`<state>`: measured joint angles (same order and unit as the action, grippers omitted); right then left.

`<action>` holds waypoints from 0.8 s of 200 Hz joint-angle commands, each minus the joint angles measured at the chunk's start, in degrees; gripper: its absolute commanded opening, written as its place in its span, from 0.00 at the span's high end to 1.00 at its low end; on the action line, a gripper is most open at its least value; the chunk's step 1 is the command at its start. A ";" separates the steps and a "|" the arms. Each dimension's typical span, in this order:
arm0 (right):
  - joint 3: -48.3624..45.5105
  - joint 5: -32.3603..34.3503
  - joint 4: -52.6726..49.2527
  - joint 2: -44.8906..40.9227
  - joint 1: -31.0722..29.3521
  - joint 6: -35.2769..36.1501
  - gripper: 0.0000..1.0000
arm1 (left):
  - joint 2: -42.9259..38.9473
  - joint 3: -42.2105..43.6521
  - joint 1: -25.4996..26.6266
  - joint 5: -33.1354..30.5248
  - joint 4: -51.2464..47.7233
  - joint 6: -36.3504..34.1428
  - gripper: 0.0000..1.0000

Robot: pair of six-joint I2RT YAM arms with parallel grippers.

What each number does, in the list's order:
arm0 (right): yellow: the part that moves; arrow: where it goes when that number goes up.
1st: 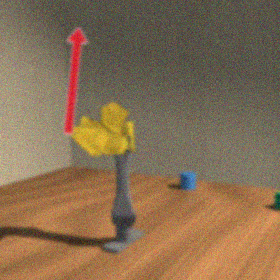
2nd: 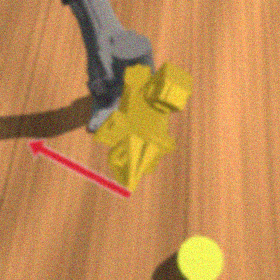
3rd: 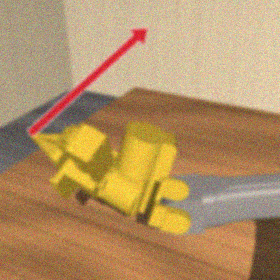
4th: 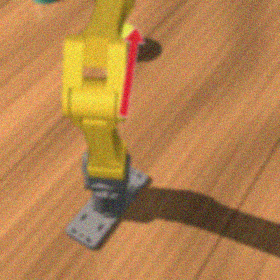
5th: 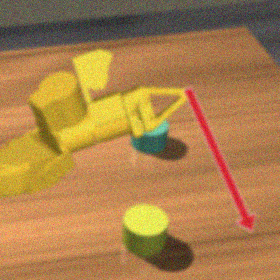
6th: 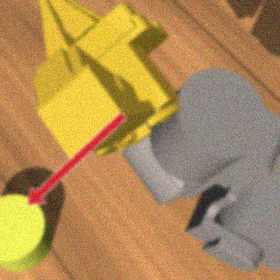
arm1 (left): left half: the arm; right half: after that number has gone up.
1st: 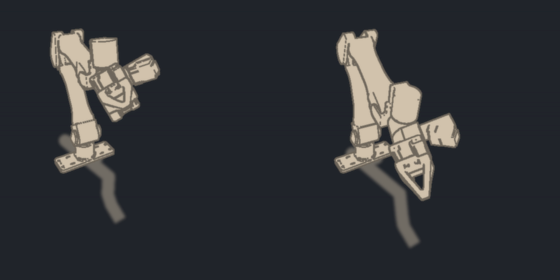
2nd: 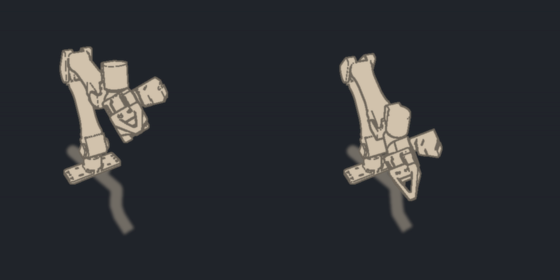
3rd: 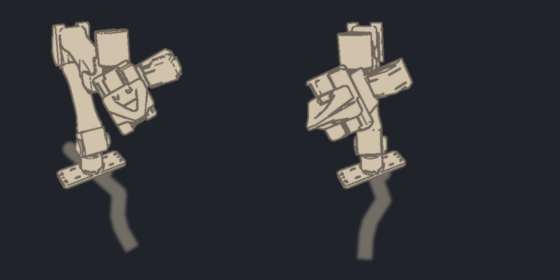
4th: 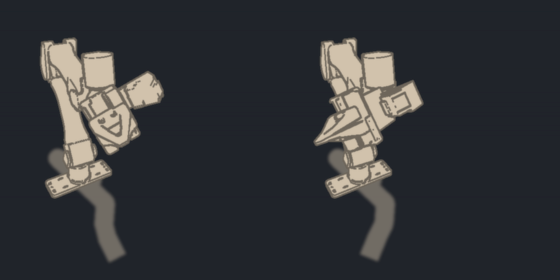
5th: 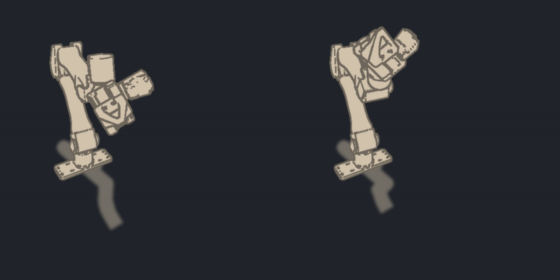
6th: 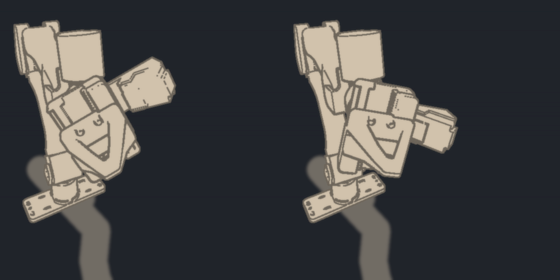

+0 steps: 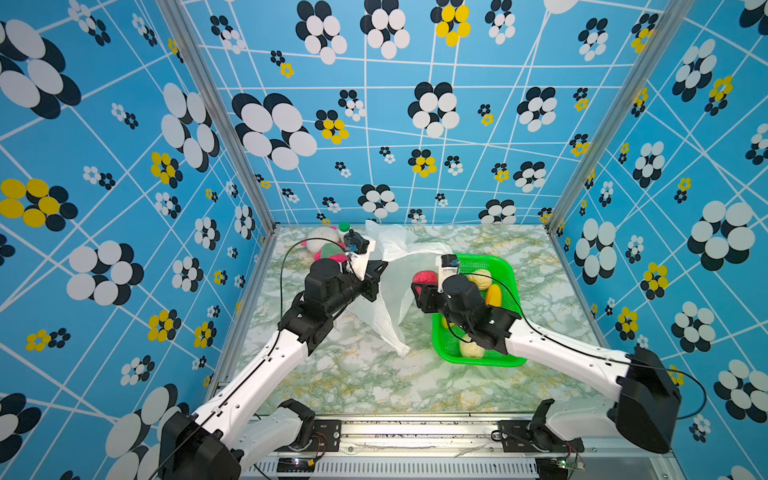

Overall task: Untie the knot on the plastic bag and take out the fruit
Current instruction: 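Carry the pink fruit over the green basket and open the right gripper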

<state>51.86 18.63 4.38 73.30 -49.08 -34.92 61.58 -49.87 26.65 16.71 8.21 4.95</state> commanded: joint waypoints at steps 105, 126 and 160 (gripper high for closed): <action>-14.40 13.63 -12.76 0.07 17.05 -17.17 0.66 | -1.28 0.73 0.15 2.41 0.99 0.24 1.00; -13.30 12.75 -12.70 3.68 17.29 -18.48 0.67 | -1.55 1.18 0.15 1.69 1.02 -0.03 1.00; -14.58 15.18 -10.93 6.20 17.80 -22.06 0.57 | -0.95 0.18 0.15 1.66 0.70 -0.29 1.00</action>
<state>37.01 32.51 -7.14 78.08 -31.94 -53.15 61.34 -49.80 26.65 18.20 8.21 4.95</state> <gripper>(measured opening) 0.565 0.042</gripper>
